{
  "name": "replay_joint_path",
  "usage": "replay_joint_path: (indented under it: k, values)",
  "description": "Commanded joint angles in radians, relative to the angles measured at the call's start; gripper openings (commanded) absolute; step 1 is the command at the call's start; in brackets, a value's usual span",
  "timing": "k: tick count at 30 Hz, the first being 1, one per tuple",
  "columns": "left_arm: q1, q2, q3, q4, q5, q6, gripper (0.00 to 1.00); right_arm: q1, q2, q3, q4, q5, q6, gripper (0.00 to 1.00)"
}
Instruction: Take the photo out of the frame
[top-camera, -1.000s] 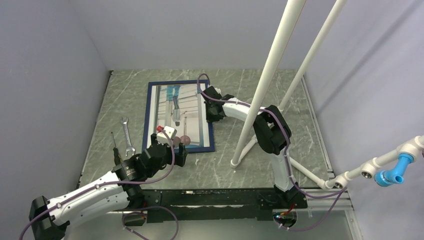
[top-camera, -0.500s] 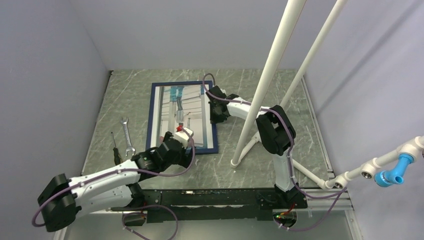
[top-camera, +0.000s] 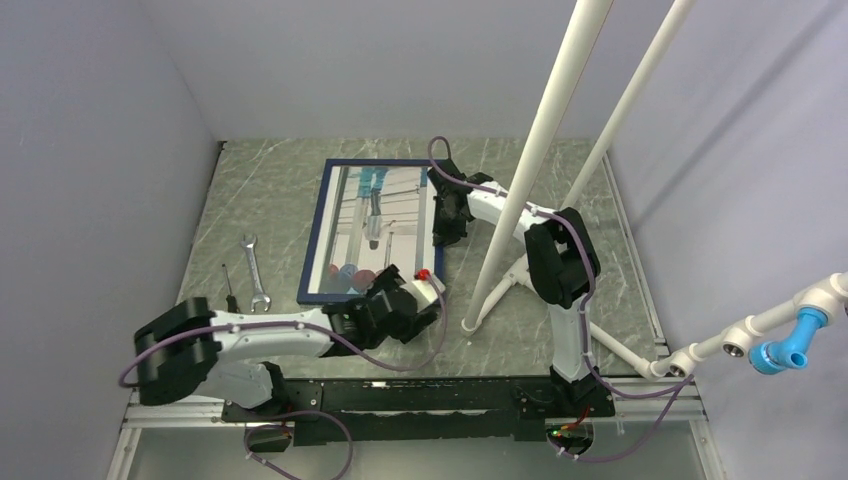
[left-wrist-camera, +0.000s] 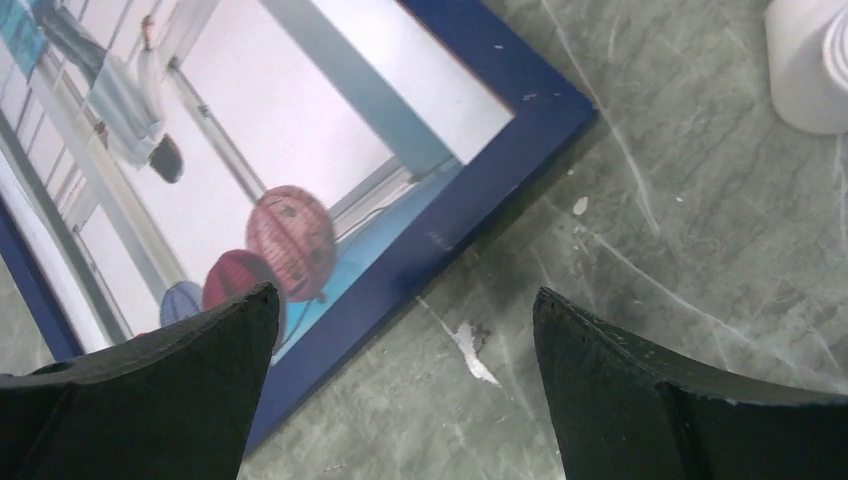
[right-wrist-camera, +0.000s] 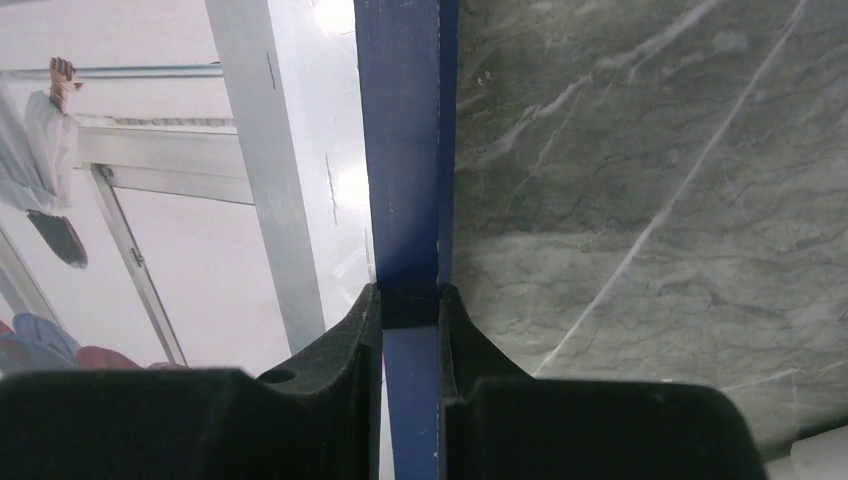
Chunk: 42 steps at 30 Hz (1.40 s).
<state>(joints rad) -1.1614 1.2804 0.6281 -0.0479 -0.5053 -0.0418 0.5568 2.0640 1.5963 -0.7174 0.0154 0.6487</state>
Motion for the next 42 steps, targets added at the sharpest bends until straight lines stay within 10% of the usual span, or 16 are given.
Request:
replay_joint_path:
  k: [1,13,23,28,30,34,42]
  values:
    - [-0.059,0.115,0.041,0.098,-0.124,0.118,0.99,-0.014,-0.049,0.091,-0.02,-0.087,0.098,0.0]
    - [-0.132,0.428,0.099,0.334,-0.539,0.332,0.96,-0.015,-0.052,0.11,-0.054,-0.132,0.123,0.0]
    - [-0.133,0.514,0.058,0.803,-0.663,0.686,0.46,-0.013,-0.106,0.062,-0.042,-0.123,0.118,0.0]
    - [-0.137,0.406,0.044,0.673,-0.655,0.58,0.18,-0.015,-0.151,0.032,0.022,-0.165,0.009,0.0]
    - [-0.138,0.346,0.055,0.543,-0.649,0.468,0.05,-0.025,-0.163,0.041,0.02,-0.173,-0.035,0.19]
    - [-0.14,0.233,0.071,0.306,-0.596,0.269,0.0,-0.059,-0.227,0.014,0.06,-0.192,-0.103,0.95]
    - [-0.138,-0.029,0.084,-0.018,-0.473,-0.061,0.0,-0.179,-0.399,-0.103,0.14,-0.194,-0.205,1.0]
